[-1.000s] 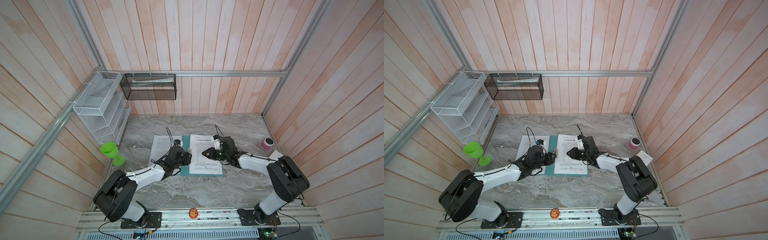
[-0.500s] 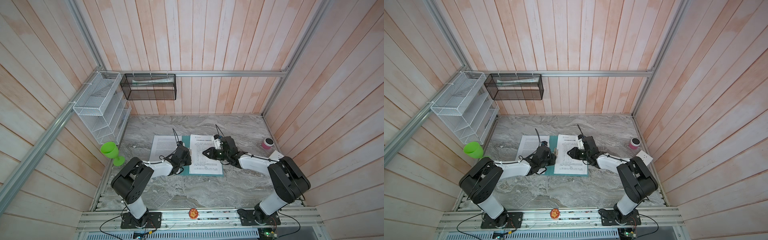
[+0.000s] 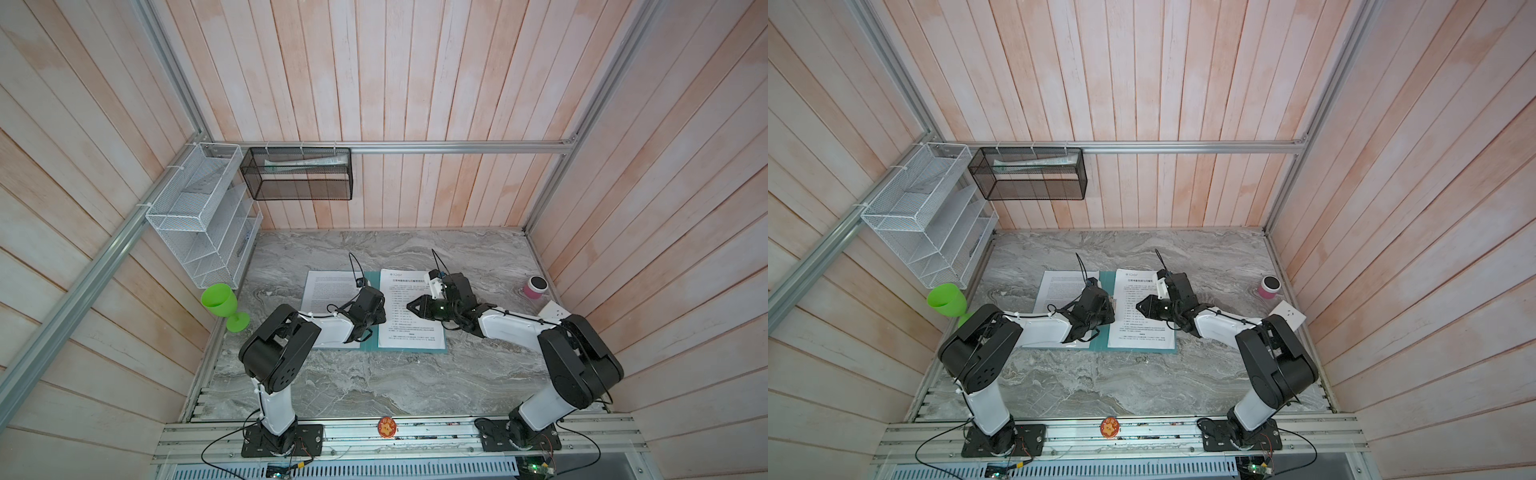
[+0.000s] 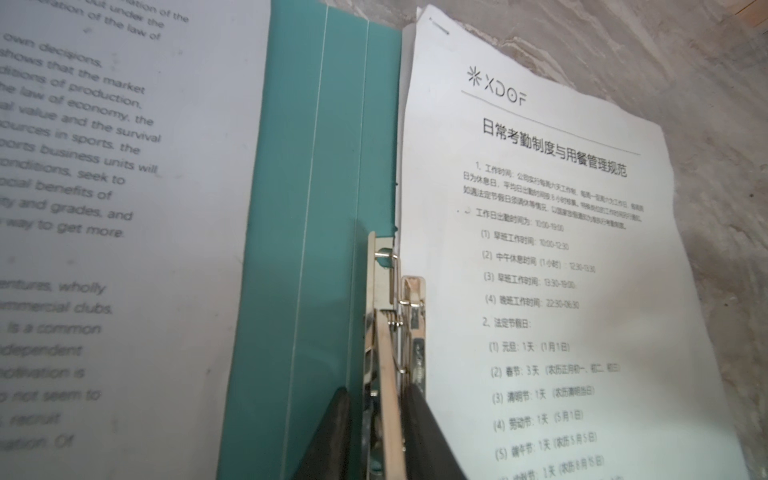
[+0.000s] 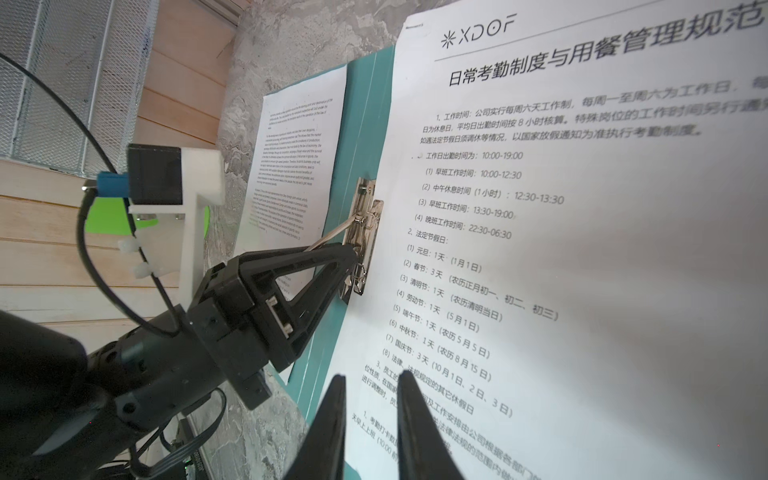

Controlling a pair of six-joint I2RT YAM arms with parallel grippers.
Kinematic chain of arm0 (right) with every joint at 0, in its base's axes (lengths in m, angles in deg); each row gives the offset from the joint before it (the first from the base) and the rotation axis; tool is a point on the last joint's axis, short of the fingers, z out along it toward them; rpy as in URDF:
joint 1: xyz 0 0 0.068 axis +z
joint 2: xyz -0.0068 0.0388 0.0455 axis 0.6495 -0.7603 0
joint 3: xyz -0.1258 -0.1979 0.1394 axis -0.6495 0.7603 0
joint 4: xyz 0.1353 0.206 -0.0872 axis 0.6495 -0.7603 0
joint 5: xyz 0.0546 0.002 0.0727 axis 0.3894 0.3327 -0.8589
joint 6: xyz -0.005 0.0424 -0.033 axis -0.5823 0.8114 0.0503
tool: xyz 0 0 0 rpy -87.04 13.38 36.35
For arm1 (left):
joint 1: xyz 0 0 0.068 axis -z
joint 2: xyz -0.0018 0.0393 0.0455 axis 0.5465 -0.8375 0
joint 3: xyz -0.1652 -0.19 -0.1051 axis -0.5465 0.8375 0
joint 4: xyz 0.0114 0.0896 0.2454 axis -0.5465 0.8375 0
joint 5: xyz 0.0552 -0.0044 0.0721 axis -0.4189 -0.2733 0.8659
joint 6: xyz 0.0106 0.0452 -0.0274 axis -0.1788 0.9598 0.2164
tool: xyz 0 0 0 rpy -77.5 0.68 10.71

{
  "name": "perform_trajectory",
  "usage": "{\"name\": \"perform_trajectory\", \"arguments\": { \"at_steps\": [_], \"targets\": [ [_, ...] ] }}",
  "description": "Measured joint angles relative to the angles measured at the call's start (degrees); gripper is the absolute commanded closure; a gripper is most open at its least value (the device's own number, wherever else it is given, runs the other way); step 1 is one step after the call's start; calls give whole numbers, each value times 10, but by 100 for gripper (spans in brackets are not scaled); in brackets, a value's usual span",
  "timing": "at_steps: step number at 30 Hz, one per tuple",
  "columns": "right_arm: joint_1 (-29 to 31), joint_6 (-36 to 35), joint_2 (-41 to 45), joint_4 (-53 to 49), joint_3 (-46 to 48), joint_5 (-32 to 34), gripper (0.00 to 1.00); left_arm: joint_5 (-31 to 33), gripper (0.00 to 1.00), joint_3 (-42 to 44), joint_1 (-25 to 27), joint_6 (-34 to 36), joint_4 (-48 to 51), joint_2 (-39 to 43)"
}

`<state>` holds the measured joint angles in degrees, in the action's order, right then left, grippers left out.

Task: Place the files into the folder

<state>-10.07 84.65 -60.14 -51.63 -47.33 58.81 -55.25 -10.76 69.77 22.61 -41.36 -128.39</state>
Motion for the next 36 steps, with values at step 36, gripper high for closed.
{"name": "perform_trajectory", "arguments": {
  "at_steps": [36],
  "targets": [
    [-33, -19, 0, 3, 14, -28, 80, -7, 71, -17, -6, -115, -58, -36]
  ]
}}
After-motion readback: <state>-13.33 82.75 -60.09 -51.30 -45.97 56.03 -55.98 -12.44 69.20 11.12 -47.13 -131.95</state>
